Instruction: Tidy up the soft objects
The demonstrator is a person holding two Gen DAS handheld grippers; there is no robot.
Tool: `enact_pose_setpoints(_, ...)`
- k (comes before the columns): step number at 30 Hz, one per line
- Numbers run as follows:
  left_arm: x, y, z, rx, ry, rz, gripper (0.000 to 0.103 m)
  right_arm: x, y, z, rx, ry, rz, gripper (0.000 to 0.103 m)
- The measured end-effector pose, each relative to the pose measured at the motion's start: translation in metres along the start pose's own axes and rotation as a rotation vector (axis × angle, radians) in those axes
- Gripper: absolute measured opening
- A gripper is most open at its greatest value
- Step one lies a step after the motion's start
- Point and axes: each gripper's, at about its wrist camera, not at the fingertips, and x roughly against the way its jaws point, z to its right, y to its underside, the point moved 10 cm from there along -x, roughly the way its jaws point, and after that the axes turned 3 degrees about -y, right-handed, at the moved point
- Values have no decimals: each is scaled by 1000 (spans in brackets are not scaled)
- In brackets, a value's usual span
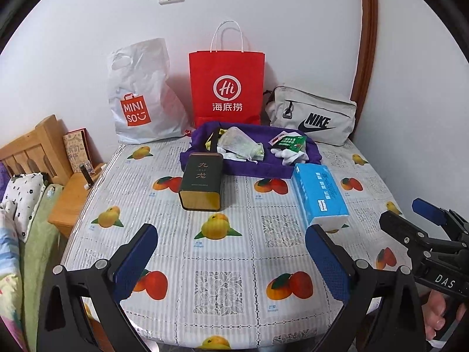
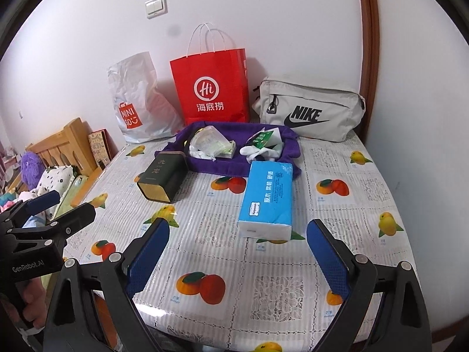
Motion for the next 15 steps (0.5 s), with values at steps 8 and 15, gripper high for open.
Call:
enact_pose_setpoints(8,0,2,2,1,4,-6,102,0,4,2,-3,-1,-6,94)
enact_pose_setpoints(15,0,4,1,8,1,-11,102,0,5,4,-12,1,-8,94)
